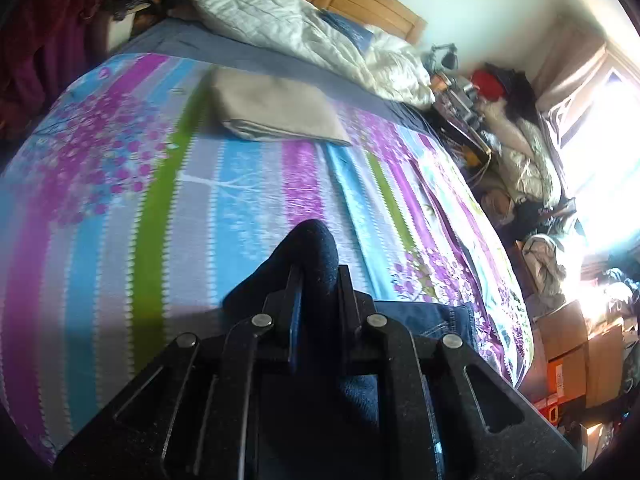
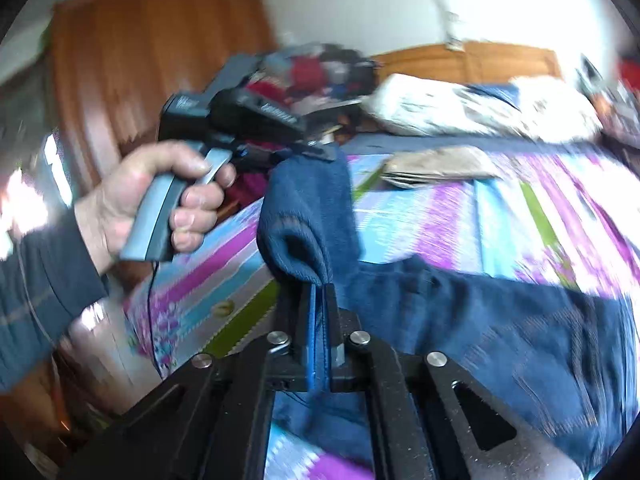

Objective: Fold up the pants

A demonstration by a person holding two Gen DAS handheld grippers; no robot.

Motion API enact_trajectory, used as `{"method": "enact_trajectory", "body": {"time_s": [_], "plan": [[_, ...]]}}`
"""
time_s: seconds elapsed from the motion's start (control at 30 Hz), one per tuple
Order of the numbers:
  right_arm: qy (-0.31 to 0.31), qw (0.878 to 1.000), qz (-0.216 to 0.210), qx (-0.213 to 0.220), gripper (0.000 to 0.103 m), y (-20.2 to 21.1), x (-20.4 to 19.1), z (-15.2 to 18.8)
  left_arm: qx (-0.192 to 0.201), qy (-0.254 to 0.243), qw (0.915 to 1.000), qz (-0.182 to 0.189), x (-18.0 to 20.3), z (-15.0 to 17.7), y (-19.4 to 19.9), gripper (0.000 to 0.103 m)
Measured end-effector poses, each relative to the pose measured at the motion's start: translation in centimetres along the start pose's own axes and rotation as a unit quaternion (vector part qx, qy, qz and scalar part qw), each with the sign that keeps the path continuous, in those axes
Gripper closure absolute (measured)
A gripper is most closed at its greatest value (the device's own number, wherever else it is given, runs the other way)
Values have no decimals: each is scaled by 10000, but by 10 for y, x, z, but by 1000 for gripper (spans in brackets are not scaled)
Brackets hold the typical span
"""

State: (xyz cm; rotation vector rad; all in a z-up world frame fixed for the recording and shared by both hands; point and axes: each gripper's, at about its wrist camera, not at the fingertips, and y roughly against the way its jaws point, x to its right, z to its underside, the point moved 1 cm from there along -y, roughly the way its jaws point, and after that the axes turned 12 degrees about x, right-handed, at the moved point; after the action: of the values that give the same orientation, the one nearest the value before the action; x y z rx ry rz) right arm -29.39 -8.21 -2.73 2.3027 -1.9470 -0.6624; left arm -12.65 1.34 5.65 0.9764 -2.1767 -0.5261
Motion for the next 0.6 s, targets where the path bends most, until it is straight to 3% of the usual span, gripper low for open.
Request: {"method": "enact_trajectory", "body": {"time_s": [0.13,0.2,0.3,0.33,0.37,0.4,0.47,0.6], "plan": [[-1030,9944,206,71,102,37,69,-1,-327,-308,9990,-43,51,14,-45,88],[-1389,9901,32,-190,101,41,97,7,-442,-522,9976,-57,73,26,-62,89],[-1199,9923,-59,-298,89,52,107,16,-623,-596,9962,-92,86,36,-81,96],[-1154,9926,-169,-334,76,54,106,18,-608,-584,9964,-68,87,35,-80,103],[-1145,9923,-320,-361,61,53,103,22,-589,-555,9967,-18,89,34,-80,103],[-1159,9914,-466,-401,39,52,102,26,-563,-540,9969,8,91,33,-77,103],[-1281,9883,-621,-549,38,46,108,38,-551,-624,9965,-84,92,31,-75,103],[-2411,9626,-760,-977,38,27,154,65,-573,-596,9964,-207,83,38,-65,103]]}}
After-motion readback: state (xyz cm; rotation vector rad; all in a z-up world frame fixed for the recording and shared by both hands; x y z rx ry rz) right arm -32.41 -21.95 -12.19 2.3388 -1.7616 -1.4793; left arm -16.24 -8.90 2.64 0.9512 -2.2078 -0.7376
